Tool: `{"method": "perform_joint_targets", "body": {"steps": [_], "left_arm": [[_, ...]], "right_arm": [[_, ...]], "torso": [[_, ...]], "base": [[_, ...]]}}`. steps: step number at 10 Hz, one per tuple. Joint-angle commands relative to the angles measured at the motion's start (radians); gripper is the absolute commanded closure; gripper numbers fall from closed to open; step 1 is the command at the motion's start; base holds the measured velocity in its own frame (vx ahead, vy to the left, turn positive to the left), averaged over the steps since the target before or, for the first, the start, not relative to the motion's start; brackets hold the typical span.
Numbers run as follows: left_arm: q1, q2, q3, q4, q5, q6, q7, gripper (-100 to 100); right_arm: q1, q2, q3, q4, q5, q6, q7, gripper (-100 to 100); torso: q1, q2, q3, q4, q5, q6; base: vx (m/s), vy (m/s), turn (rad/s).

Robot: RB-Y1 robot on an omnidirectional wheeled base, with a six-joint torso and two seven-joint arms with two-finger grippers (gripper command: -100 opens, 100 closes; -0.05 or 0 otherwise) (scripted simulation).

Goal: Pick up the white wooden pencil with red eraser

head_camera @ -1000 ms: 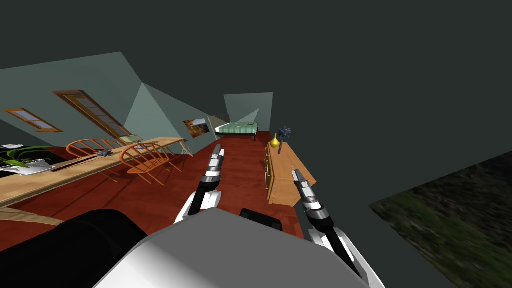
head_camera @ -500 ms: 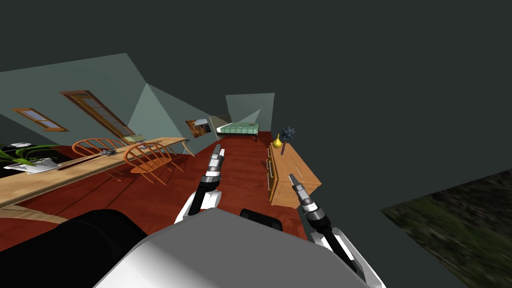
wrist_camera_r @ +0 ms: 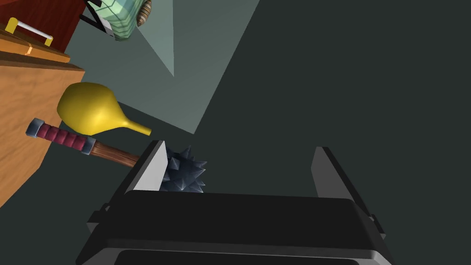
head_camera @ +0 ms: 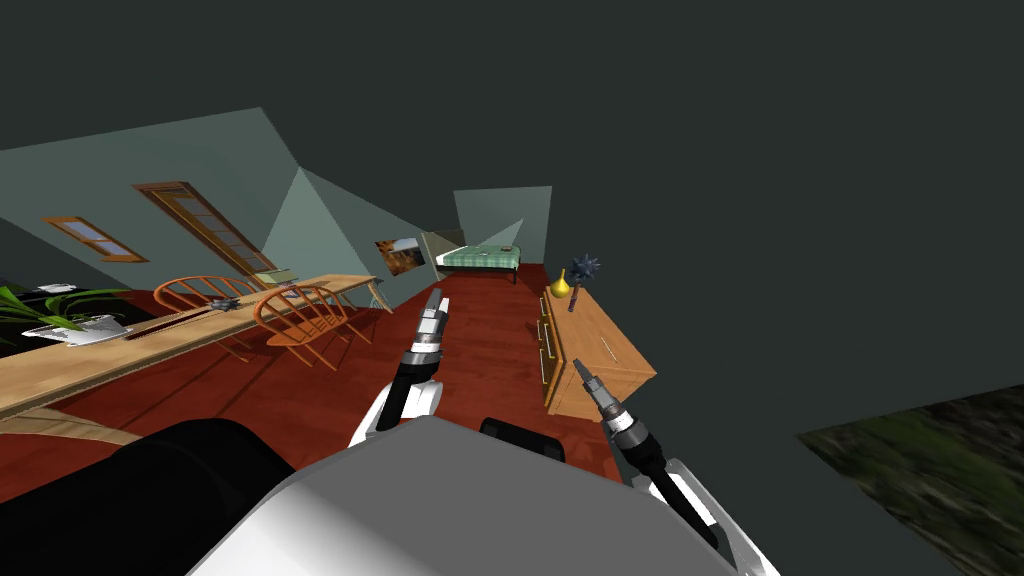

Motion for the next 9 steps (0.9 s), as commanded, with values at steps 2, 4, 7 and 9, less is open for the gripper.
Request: {"method": "perform_joint_targets", "body": {"steps": [2,4,7,9], "left_arm": [[0.000,0.000,0.000,0.000,0.000,0.000,0.000,0],[0.000,0.000,0.000,0.000,0.000,0.000,0.000,0],[0.000,0.000,0.000,0.000,0.000,0.000,0.000,0],[0.000,0.000,0.000,0.000,0.000,0.000,0.000,0]], "right_arm": [[-0.029,-0.049,0.021,0.066,0.050,-0.017,-0.020,-100],[-0.029,-0.049,0.021,0.108,0.050,-0.017,-0.020,-100],[-0.057,-0.091,0.042,0.187,0.097,-0.034,-0.036,-100],[-0.085,-0.132,0.063,0.258,0.146,-0.053,-0.051,-100]], "torso": [[-0.002,0.001,0.001,0.000,0.000,0.000],[0.000,0.000,0.000,0.000,0.000,0.000],[0.000,-0.002,-0.001,0.000,0.000,0.000],[0.000,-0.001,0.000,0.000,0.000,0.000]], "base": [[0.024,0.062,0.013],[0.032,0.063,0.005],[0.051,0.066,0.014],[0.061,0.087,0.018]]}}
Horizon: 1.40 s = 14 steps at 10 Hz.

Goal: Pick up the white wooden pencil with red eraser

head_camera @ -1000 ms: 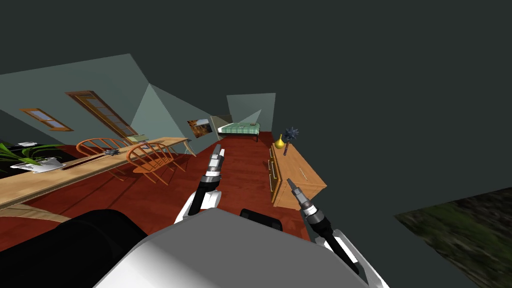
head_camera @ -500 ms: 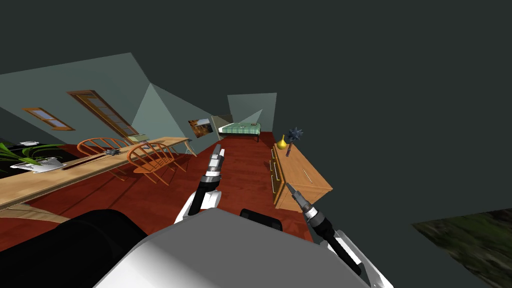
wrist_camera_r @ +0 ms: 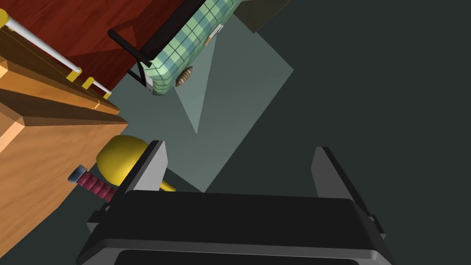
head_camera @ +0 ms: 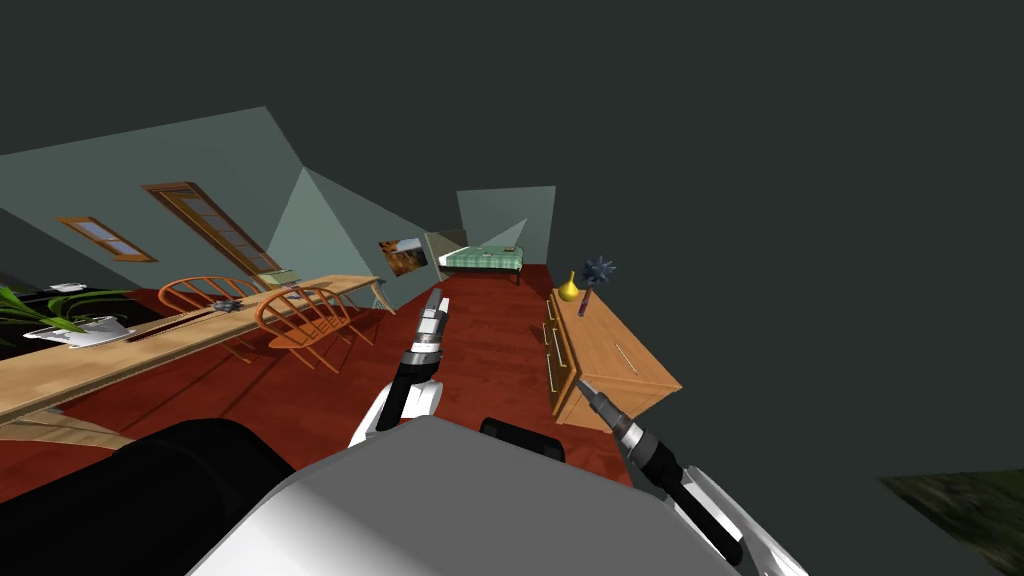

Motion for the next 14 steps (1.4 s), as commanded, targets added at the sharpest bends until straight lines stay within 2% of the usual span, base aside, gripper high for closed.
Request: {"method": "perform_joint_targets", "body": {"steps": [1,2,4,5,7,8,9,11,12,14], "left_arm": [[0.000,0.000,0.000,0.000,0.000,0.000,0.000,0],[0.000,0.000,0.000,0.000,0.000,0.000,0.000,0],[0.000,0.000,0.000,0.000,0.000,0.000,0.000,0],[0.000,0.000,0.000,0.000,0.000,0.000,0.000,0],[0.000,0.000,0.000,0.000,0.000,0.000,0.000,0],[0.000,0.000,0.000,0.000,0.000,0.000,0.000,0],[0.000,0.000,0.000,0.000,0.000,0.000,0.000,0],[0.000,0.000,0.000,0.000,0.000,0.000,0.000,0],[0.000,0.000,0.000,0.000,0.000,0.000,0.000,0],[0.000,0.000,0.000,0.000,0.000,0.000,0.000,0]], "right_arm": [[-0.011,-0.003,0.006,0.029,0.009,0.003,-0.004,-100],[-0.041,-0.044,0.027,0.064,0.056,-0.016,-0.020,-100],[-0.041,-0.044,0.027,0.108,0.060,-0.016,-0.020,-100],[-0.070,-0.085,0.048,0.139,0.109,-0.035,-0.036,-100],[-0.070,-0.085,0.048,0.188,0.113,-0.035,-0.036,-100],[-0.101,-0.125,0.069,0.221,0.163,-0.055,-0.051,-100],[-0.101,-0.125,0.069,0.255,0.167,-0.055,-0.051,-100],[-0.101,-0.125,0.069,0.267,0.167,-0.055,-0.051,-100],[-0.131,-0.165,0.090,0.308,0.216,-0.074,-0.067,-100],[-0.131,-0.165,0.090,0.345,0.222,-0.074,-0.067,-100]], "torso": [[0.000,0.000,0.000,0.000,0.000,0.000],[-0.002,0.001,0.001,0.000,0.000,0.000],[-0.001,0.000,0.000,0.000,0.000,0.000],[-0.003,0.001,0.001,0.000,0.000,0.000],[-0.001,0.000,0.000,0.000,0.000,0.000],[-0.003,0.001,0.000,0.000,0.000,0.000],[-0.001,-0.001,0.000,0.000,0.000,0.000],[-0.003,0.001,0.000,0.000,-0.001,0.000],[-0.006,0.003,0.002,0.001,-0.001,0.000],[-0.002,0.000,0.000,0.000,0.000,0.000]], "base": [[0.031,0.044,-0.005],[0.052,0.081,0.023],[0.050,0.057,0.004],[0.065,0.076,0.020],[0.057,0.060,-0.002],[0.083,0.075,0.011],[0.092,0.079,0.005],[0.023,0.010,-0.003],[0.054,0.053,0.007],[0.057,0.050,-0.004]]}}
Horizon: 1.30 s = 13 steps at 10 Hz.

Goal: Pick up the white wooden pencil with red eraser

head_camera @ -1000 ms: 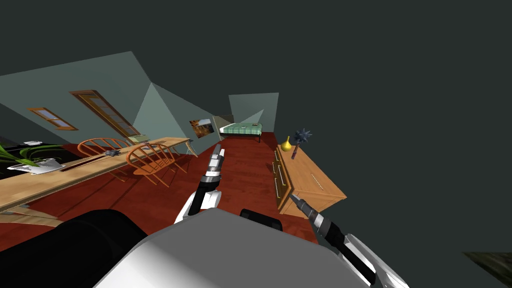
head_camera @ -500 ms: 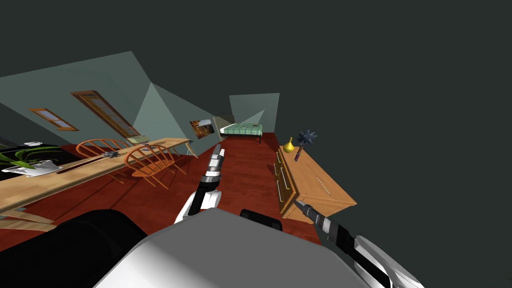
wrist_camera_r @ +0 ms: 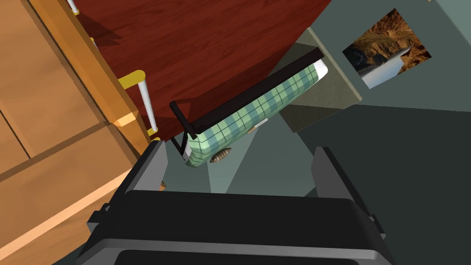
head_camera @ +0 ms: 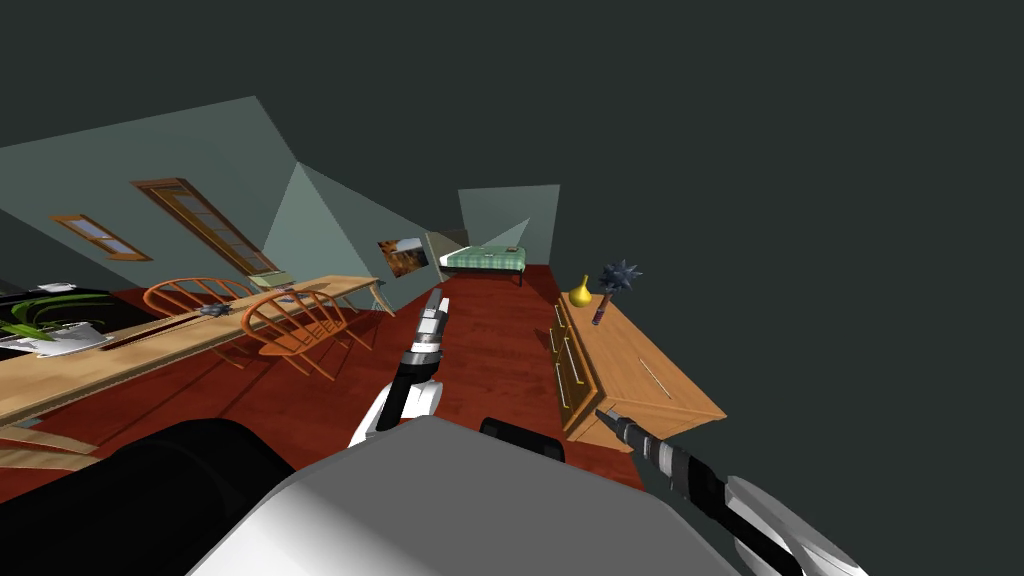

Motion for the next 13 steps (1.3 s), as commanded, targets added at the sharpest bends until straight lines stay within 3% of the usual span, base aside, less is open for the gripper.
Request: {"method": "perform_joint_targets", "body": {"steps": [1,2,4,5,6,7,9,10,12,13], "left_arm": [[0.000,0.000,0.000,0.000,0.000,0.000,0.000,0],[0.000,0.000,0.000,0.000,0.000,0.000,0.000,0],[0.000,0.000,0.000,0.000,0.000,0.000,0.000,0],[0.000,0.000,0.000,0.000,0.000,0.000,0.000,0],[0.000,0.000,0.000,0.000,0.000,0.000,0.000,0],[0.000,0.000,0.000,0.000,0.000,0.000,0.000,0],[0.000,0.000,0.000,0.000,0.000,0.000,0.000,0],[0.000,0.000,0.000,0.000,0.000,0.000,0.000,0],[0.000,0.000,0.000,0.000,0.000,0.000,0.000,0],[0.000,0.000,0.000,0.000,0.000,0.000,0.000,0]], "right_arm": [[-0.011,0.004,0.001,0.030,0.003,-0.011,0.005,-100],[-0.041,-0.035,0.021,0.070,0.052,-0.029,-0.011,-100],[-0.041,-0.035,0.021,0.106,0.058,-0.029,-0.011,-100],[-0.071,-0.072,0.041,0.146,0.106,-0.047,-0.026,-100],[-0.071,-0.072,0.041,0.181,0.113,-0.047,-0.026,-100],[-0.100,-0.109,0.059,0.208,0.153,-0.064,-0.041,-100],[-0.100,-0.109,0.059,0.253,0.167,-0.064,-0.041,-100],[-0.129,-0.143,0.077,0.285,0.213,-0.079,-0.055,-100],[-0.129,-0.143,0.077,0.322,0.222,-0.079,-0.055,-100],[-0.157,-0.175,0.093,0.365,0.267,-0.094,-0.069,-100]], "torso": [[0.000,0.000,0.000,0.000,0.000,0.000],[-0.002,0.002,0.001,0.000,0.000,0.000],[0.001,-0.002,-0.001,0.000,0.000,0.000],[0.000,0.000,0.000,0.000,0.000,0.000],[0.001,-0.001,-0.001,0.000,0.000,0.000],[0.001,-0.002,-0.001,0.000,0.000,0.000],[0.001,-0.003,-0.002,-0.001,0.000,0.000],[0.000,-0.001,-0.001,0.000,0.000,0.000],[0.000,-0.002,-0.001,0.000,0.000,0.000],[-0.001,-0.001,0.000,0.000,0.000,0.000]], "base": [[0.012,0.002,-0.001],[0.066,0.042,-0.006],[0.064,0.045,-0.004],[0.073,0.056,-0.015],[0.079,0.051,-0.017],[0.101,0.059,-0.022],[0.065,0.040,-0.008],[0.075,0.036,-0.027],[0.067,0.025,-0.014],[0.073,0.028,-0.034]]}}
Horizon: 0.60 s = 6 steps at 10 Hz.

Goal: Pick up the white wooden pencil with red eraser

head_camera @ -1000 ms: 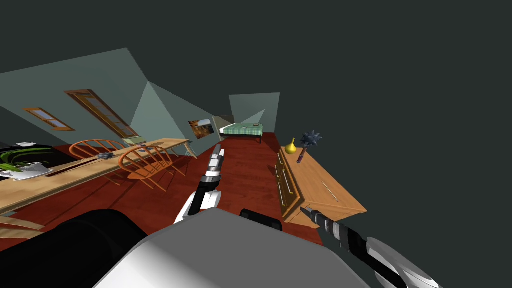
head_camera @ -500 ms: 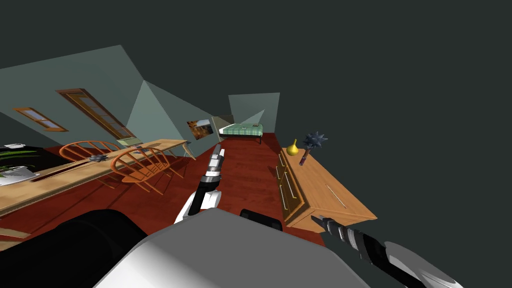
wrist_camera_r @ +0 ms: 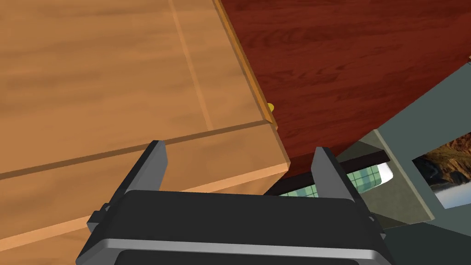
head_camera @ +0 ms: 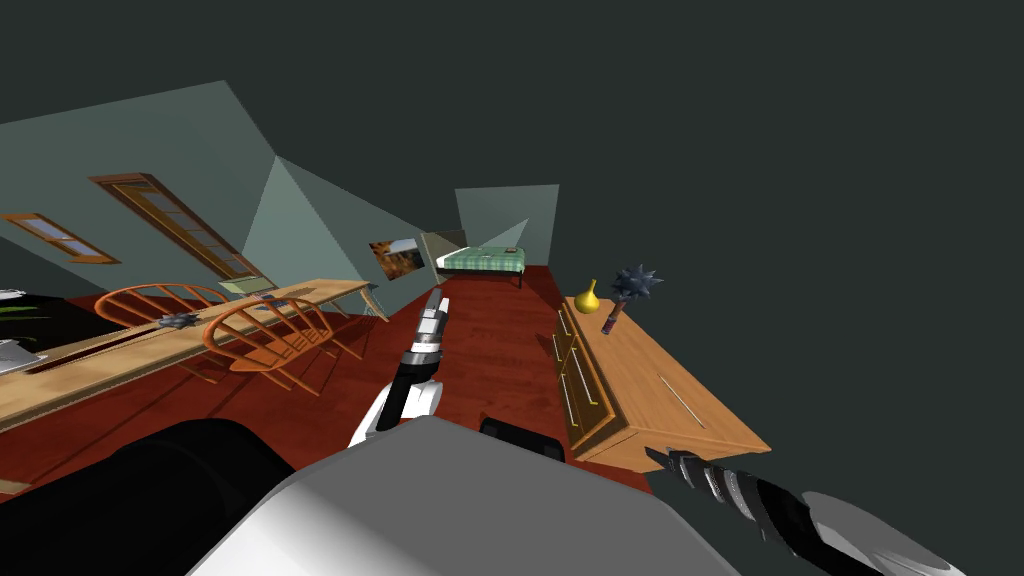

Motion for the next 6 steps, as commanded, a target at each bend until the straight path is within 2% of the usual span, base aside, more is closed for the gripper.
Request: {"method": "perform_joint_targets", "body": {"steps": [1,2,3,4,5,6], "left_arm": [[0.000,0.000,0.000,0.000,0.000,0.000,0.000,0],[0.000,0.000,0.000,0.000,0.000,0.000,0.000,0],[0.000,0.000,0.000,0.000,0.000,0.000,0.000,0],[0.000,0.000,0.000,0.000,0.000,0.000,0.000,0],[0.000,0.000,0.000,0.000,0.000,0.000,0.000,0],[0.000,0.000,0.000,0.000,0.000,0.000,0.000,0]], "right_arm": [[0.000,-0.024,0.007,0.018,0.029,0.003,-0.017,-100],[-0.028,-0.053,0.023,0.065,0.070,-0.011,-0.031,-100],[-0.028,-0.053,0.023,0.081,0.081,-0.011,-0.031,-100],[-0.055,-0.078,0.037,0.117,0.120,-0.024,-0.043,-100],[-0.055,-0.078,0.037,0.139,0.131,-0.024,-0.043,-100],[-0.081,-0.100,0.051,0.181,0.169,-0.036,-0.055,-100]], "torso": [[0.000,0.000,0.000,0.000,0.000,0.000],[0.000,0.000,0.000,0.000,0.000,0.000],[0.001,-0.004,-0.002,-0.001,0.000,0.000],[0.001,-0.003,-0.002,-0.001,0.000,0.000],[0.001,-0.002,-0.001,-0.001,0.000,0.000],[0.000,-0.001,-0.001,0.000,0.000,0.000]], "base": [[0.085,0.027,-0.023],[0.142,0.044,-0.046],[0.118,0.046,-0.018],[0.100,0.032,-0.045],[0.081,0.022,-0.019],[0.105,0.031,-0.031]]}}
